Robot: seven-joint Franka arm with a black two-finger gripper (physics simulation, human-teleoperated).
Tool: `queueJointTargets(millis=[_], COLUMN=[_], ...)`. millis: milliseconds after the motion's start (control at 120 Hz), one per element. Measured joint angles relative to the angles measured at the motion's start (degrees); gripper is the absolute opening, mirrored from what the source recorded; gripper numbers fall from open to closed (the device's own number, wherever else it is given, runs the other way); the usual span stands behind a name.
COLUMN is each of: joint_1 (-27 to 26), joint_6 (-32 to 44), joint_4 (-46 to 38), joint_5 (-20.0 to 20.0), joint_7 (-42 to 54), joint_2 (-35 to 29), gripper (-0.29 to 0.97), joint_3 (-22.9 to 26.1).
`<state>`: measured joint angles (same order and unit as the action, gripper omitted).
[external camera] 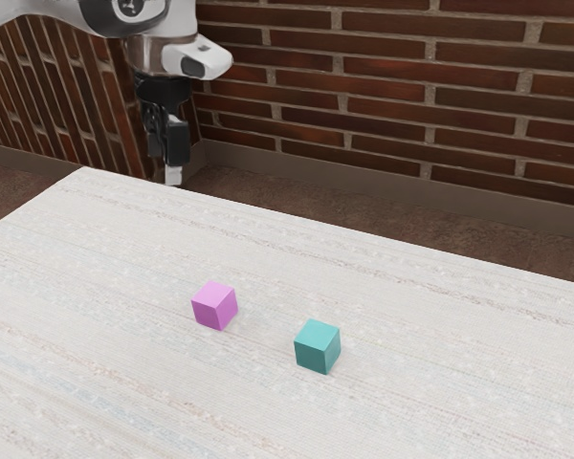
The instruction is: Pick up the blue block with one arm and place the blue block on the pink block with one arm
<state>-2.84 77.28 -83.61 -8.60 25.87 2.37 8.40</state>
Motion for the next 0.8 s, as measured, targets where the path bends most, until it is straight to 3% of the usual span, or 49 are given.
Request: queueJointTargets(millis=[183,350,567,800], joint_1=[-0.41,1.94,4.26,-3.15], joint_6=[2.81,5.87,19.85,27.5], joint_4=[-0.56,-9.03,-18.53,-17.51], joint_5=[0.51,2.01,5.09,6.0], joint_7=[3.73,9.27,24.87,38.64], joint_2=[-0.41,-0.46,0.63,7.03], gripper=[0.68,0.68,0.68,0.68], joint_3=[1.15,1.59,1.57,1.69])
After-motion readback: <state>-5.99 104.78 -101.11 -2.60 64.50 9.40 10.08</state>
